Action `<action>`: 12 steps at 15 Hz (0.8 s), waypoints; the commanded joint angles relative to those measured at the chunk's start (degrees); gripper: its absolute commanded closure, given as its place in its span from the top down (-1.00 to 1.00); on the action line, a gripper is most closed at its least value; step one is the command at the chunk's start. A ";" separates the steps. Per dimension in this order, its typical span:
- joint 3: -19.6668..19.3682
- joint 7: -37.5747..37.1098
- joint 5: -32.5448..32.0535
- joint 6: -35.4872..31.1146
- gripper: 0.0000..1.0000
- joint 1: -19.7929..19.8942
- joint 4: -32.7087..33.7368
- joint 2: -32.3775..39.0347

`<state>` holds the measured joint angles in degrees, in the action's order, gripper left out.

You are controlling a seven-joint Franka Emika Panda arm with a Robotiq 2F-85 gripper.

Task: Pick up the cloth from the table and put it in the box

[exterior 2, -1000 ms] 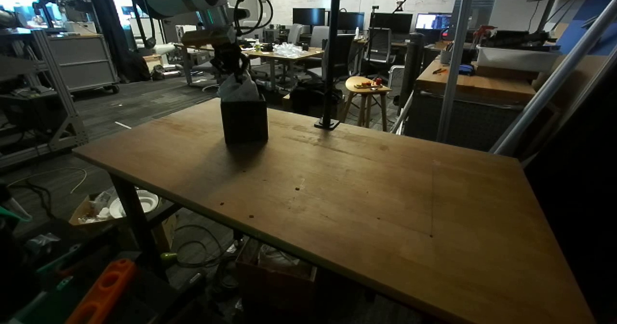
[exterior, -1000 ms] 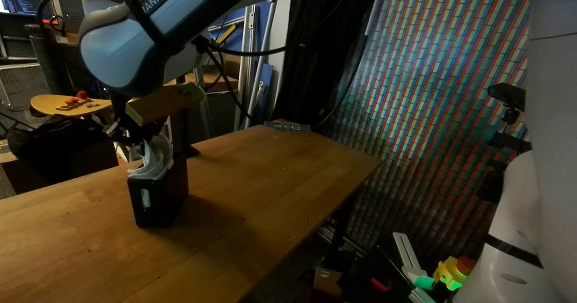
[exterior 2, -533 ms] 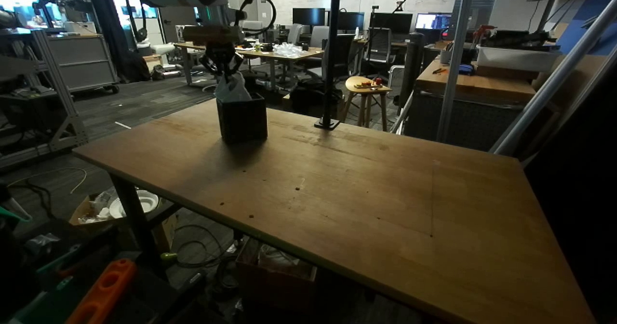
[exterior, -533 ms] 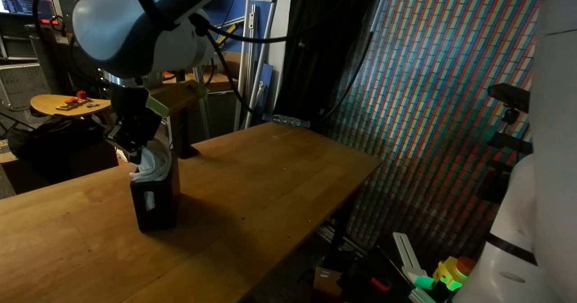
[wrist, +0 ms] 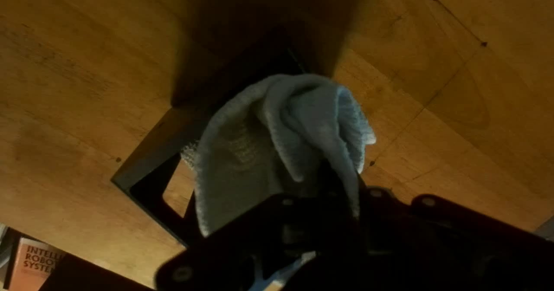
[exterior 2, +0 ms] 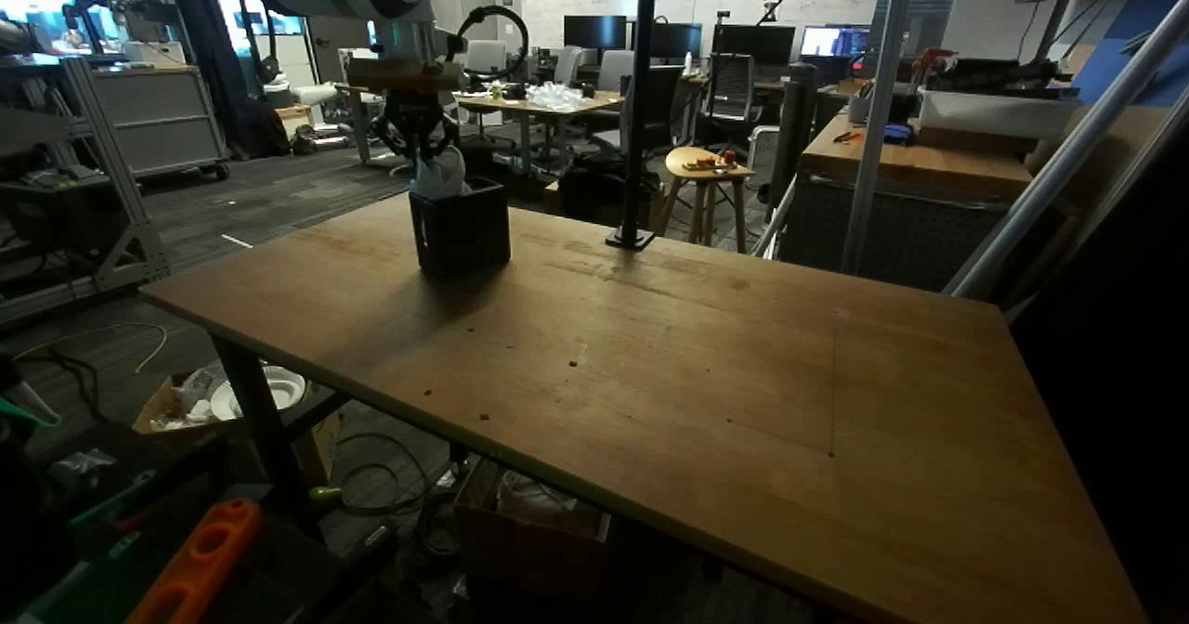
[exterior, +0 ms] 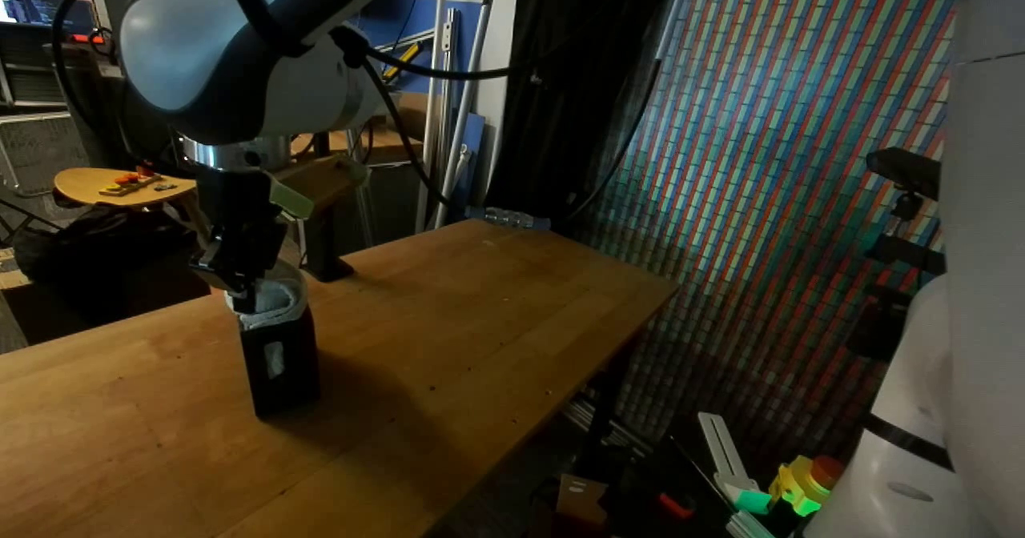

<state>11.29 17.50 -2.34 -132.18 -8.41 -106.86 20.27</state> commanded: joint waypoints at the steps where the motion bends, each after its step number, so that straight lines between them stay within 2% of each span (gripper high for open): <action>1: -0.96 -0.40 -3.16 1.09 -0.96 -0.60 0.40 -0.67; 6: -2.73 -1.96 -11.39 1.57 -0.94 -1.76 2.58 1.09; 12: -1.73 -1.05 -10.41 0.34 -0.95 -1.58 4.64 4.96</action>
<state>9.48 16.62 -13.02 -132.00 -9.37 -104.82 22.87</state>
